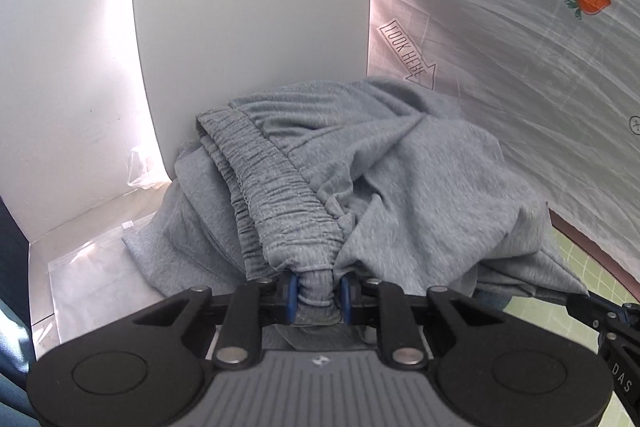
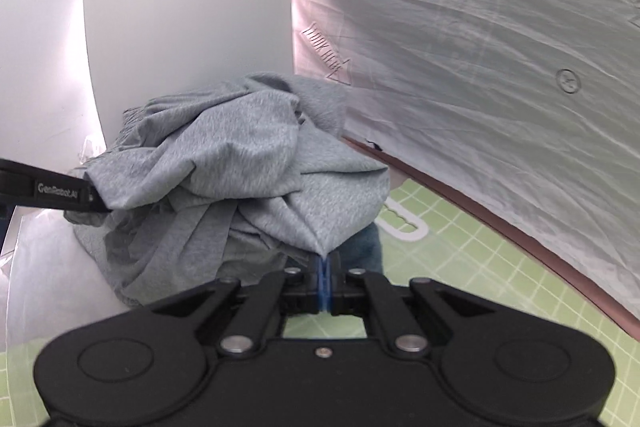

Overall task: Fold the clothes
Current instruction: 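Pull the grey sweatpants waistband with the left gripper while the right gripper drags grey fabric out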

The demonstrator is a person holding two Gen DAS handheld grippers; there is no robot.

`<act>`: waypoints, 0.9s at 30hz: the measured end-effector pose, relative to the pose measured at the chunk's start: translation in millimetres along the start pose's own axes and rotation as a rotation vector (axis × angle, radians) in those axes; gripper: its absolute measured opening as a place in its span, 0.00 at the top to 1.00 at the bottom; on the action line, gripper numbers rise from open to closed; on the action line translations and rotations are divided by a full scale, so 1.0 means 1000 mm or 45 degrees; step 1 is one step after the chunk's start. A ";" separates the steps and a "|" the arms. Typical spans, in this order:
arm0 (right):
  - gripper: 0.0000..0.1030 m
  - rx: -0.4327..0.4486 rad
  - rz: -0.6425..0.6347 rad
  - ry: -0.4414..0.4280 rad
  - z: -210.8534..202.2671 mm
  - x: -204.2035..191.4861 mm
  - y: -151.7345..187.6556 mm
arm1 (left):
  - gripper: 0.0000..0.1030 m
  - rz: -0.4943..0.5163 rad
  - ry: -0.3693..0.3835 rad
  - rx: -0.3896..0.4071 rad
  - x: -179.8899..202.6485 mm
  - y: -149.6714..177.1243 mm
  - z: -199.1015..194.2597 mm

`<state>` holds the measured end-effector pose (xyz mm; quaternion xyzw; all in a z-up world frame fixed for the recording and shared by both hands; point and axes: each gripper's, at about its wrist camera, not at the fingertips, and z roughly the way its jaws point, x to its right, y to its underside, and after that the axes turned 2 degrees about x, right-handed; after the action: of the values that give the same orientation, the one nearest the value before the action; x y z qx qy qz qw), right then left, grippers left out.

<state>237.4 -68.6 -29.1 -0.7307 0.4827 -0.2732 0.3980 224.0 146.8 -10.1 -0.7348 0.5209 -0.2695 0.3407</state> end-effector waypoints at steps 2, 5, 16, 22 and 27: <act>0.99 0.018 0.064 0.055 -0.025 0.012 0.009 | 0.80 -0.003 0.013 0.027 0.001 0.002 -0.021; 0.99 0.030 0.126 0.153 -0.067 0.030 0.030 | 0.81 0.012 0.051 0.048 0.010 0.010 -0.053; 0.99 -0.092 0.435 0.703 -0.269 0.149 0.178 | 0.82 0.187 0.333 -0.129 0.110 0.124 -0.158; 0.99 -0.123 0.604 1.049 -0.400 0.224 0.258 | 0.82 0.316 0.594 -0.262 0.194 0.202 -0.217; 0.99 -0.094 0.692 1.244 -0.480 0.261 0.303 | 0.82 0.413 0.763 -0.289 0.251 0.246 -0.260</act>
<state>-186.0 -527.6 -25.8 -0.3820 0.7912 -0.4506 0.1585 -35.9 -204.3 -30.0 -0.5640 0.7342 -0.3559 0.1275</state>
